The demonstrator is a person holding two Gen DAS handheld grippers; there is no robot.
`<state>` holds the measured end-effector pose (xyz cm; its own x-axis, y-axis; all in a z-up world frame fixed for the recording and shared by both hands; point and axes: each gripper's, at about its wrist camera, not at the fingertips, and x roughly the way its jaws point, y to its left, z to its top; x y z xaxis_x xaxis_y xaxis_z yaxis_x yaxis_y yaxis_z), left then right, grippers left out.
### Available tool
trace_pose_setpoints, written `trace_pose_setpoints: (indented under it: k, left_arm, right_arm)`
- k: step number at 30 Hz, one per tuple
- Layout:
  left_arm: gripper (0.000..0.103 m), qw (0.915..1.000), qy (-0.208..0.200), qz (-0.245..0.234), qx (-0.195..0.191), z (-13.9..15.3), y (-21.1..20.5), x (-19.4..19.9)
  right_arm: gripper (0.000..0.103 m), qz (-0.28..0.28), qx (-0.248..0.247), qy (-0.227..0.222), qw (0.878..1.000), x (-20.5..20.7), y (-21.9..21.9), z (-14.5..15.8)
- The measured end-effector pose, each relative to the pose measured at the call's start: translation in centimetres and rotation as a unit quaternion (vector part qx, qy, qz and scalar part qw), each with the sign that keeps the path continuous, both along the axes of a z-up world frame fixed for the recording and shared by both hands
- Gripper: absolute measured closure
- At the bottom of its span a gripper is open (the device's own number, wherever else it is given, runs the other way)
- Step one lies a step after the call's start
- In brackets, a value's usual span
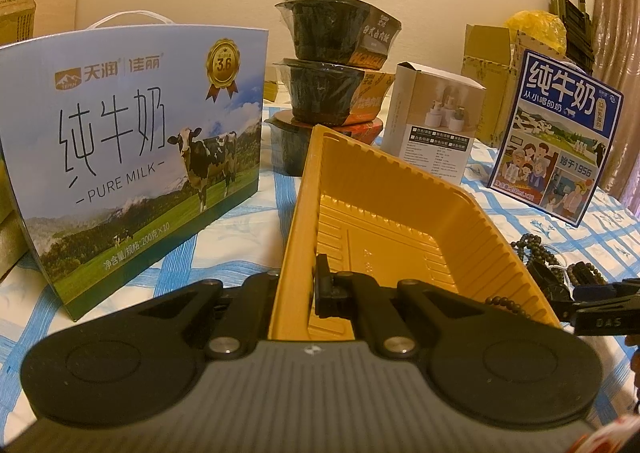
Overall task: Organize jewelry
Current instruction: 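Grasp the black smartwatch by its strap with the right tool, then carry the black smartwatch into the orange tray and release it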
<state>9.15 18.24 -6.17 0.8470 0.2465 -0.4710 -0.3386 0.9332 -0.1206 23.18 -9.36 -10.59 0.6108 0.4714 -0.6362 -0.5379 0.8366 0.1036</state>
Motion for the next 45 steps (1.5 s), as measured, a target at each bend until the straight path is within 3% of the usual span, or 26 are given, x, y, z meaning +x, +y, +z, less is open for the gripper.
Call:
trace_pose_setpoints:
  k: [3,5,9,11,13,18,35,45]
  left_arm:
    - [0.100,1.0000,0.000,0.000,0.000,0.0,0.0,0.1]
    - [0.100,1.0000,0.000,0.000,-0.001,-0.1,0.0,0.1]
    - [0.100,1.0000,0.000,0.000,0.000,-0.1,0.1,0.1]
    - [0.100,1.0000,0.000,0.000,0.000,-0.1,0.0,0.1]
    - [0.100,1.0000,0.000,0.000,0.000,-0.1,0.0,0.1]
    - [0.100,1.0000,0.000,0.000,-0.001,0.0,0.1,0.1]
    - [0.100,1.0000,0.000,0.000,0.000,-0.1,0.0,0.1]
    - [0.100,1.0000,0.000,0.000,-0.001,0.0,0.0,0.1]
  right_arm:
    - [0.032,0.003,-0.006,-0.005,1.000,0.3,0.4,-0.3]
    - [0.043,0.005,-0.013,-0.005,1.000,0.6,0.6,-0.5]
    - [0.049,0.005,-0.023,-0.007,1.000,0.9,0.8,-1.0]
    - [0.067,0.008,-0.025,-0.009,1.000,0.8,0.8,-1.1]
    - [0.077,0.012,-0.026,-0.012,1.000,0.7,0.8,-1.1]
    - [0.089,0.018,-0.030,-0.037,0.999,-0.1,0.9,-1.0]
    - [0.090,0.010,0.047,-0.064,0.997,-1.9,-0.3,3.9]
    - [0.090,0.118,0.127,-0.001,0.985,-3.8,4.1,6.1]
